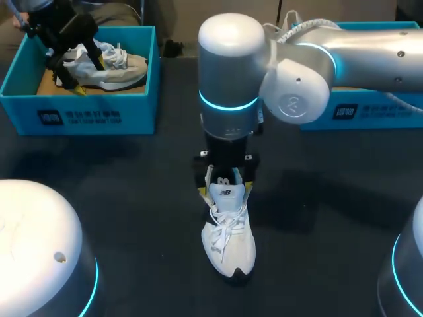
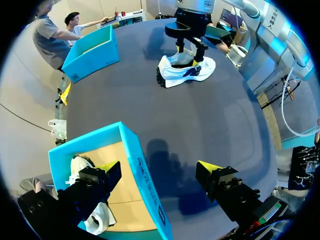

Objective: Take the shoe out of the shoebox, open the shoe tongue, remove and reinsert the insole, then place the shoe into the shoebox

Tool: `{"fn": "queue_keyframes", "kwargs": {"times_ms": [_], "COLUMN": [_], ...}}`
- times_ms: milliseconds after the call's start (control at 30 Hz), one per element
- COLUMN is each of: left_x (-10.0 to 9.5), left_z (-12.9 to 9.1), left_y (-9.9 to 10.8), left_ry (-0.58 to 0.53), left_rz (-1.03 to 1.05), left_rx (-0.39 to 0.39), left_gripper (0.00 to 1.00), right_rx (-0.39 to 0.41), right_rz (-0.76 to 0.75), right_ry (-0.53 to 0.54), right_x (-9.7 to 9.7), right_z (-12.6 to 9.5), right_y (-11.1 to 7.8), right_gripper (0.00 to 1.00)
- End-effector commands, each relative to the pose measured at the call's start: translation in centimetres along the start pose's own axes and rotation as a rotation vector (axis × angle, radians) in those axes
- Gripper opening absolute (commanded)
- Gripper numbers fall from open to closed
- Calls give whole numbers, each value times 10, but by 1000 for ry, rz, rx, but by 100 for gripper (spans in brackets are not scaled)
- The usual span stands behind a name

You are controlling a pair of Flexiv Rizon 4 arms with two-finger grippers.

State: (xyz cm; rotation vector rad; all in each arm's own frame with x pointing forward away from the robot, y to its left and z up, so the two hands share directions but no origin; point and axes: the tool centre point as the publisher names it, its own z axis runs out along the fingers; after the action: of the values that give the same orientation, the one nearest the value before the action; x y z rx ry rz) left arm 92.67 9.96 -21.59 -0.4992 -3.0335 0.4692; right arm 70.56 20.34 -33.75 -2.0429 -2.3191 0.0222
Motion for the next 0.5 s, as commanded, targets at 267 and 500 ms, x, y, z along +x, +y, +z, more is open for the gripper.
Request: {"fn": "queue_keyframes", "kwargs": {"times_ms": [267,500], "left_x": [1,1], "left_z": [0,0], "left_y": [0,0], "left_ry": [0,0], "left_rz": [0,0], "left_rx": [-3,-3], "left_gripper": [100,100], "right_rx": [5,10], "right_rz": [37,69], "right_ry": [-9,-26], "right_x": [5,7], "right_z": [-5,-14], "right_y": [-18,-36], "right_gripper": [100,100]}}
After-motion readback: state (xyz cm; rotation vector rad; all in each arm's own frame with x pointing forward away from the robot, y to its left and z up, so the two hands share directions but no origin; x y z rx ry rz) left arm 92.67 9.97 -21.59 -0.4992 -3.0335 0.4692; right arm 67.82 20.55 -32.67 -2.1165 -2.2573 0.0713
